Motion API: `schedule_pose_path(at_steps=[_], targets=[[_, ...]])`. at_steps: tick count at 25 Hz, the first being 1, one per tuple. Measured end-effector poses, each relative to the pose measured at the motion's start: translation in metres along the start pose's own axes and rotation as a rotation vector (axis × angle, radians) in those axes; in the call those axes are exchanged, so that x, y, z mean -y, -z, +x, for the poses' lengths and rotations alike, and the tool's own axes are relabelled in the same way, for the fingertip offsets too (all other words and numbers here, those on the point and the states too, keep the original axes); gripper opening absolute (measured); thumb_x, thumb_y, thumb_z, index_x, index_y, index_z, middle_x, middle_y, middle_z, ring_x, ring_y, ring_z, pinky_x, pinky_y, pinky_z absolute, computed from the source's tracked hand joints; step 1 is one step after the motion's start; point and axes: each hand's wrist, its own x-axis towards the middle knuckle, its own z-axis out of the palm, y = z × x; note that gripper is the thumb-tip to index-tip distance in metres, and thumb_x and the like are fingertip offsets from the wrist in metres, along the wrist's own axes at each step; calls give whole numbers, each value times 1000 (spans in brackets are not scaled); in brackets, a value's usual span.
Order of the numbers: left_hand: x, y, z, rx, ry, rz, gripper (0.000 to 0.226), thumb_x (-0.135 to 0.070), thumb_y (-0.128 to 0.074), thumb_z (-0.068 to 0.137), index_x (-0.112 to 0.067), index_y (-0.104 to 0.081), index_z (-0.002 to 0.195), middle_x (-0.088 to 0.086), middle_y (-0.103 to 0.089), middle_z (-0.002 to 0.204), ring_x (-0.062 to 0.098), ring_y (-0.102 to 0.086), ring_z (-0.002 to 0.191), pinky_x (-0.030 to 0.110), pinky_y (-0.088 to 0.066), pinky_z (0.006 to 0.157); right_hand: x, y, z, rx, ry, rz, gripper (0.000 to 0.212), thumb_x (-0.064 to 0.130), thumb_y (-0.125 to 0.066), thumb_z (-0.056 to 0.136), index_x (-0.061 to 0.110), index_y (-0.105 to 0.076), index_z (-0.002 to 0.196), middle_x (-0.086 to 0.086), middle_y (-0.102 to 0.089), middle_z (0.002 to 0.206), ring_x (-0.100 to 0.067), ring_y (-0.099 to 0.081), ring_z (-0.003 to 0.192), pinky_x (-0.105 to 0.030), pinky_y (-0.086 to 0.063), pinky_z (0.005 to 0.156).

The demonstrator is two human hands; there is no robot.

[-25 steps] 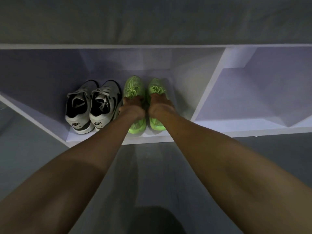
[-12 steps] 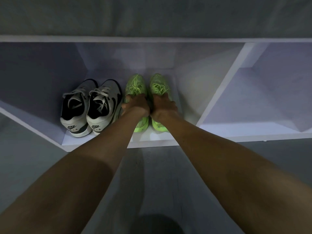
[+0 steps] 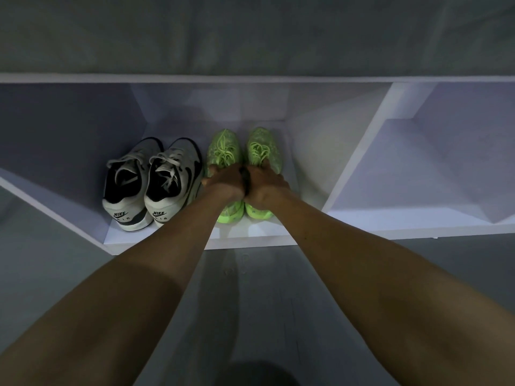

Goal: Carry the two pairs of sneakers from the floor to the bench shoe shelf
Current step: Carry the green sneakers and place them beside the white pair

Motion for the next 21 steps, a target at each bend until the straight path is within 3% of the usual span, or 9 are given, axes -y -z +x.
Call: schedule_pose_path(at_steps=[13,15,18,21], targets=[[1,-1,-6,7,-16,-12,55,-18,-52,96,-23,-36,148,14,-35,157,45,-19,148,56,-32,111,5,1,2,95,-14,-161,83,43,-62,94,27,-17,161,-14,-13,168,-36,-45,140,-50,-40,110],[2,-1,-12,-27,-7,-53,52,-24,-52,97,-28,-36,146,13,-33,158,45,-22,146,57,-35,107,5,3,-3,124,-17,-177,93,47,-65,93,27,-6,162,-16,-2,169,-39,-37,144,-52,-38,112],[2,3,-33,-68,8,-93,58,-30,-49,98,-39,-27,150,11,-19,166,42,-13,151,59,-30,113,9,9,-21,151,-60,-190,106,60,-62,90,34,12,161,-10,16,169,-49,-10,151,-64,-29,114],[-1,20,-61,-35,9,-23,66,-28,-51,99,-38,-20,157,16,-12,167,43,-15,152,61,-29,115,20,27,-45,135,15,-316,100,58,-61,90,26,0,163,-11,8,170,-45,-4,153,-65,-21,118]])
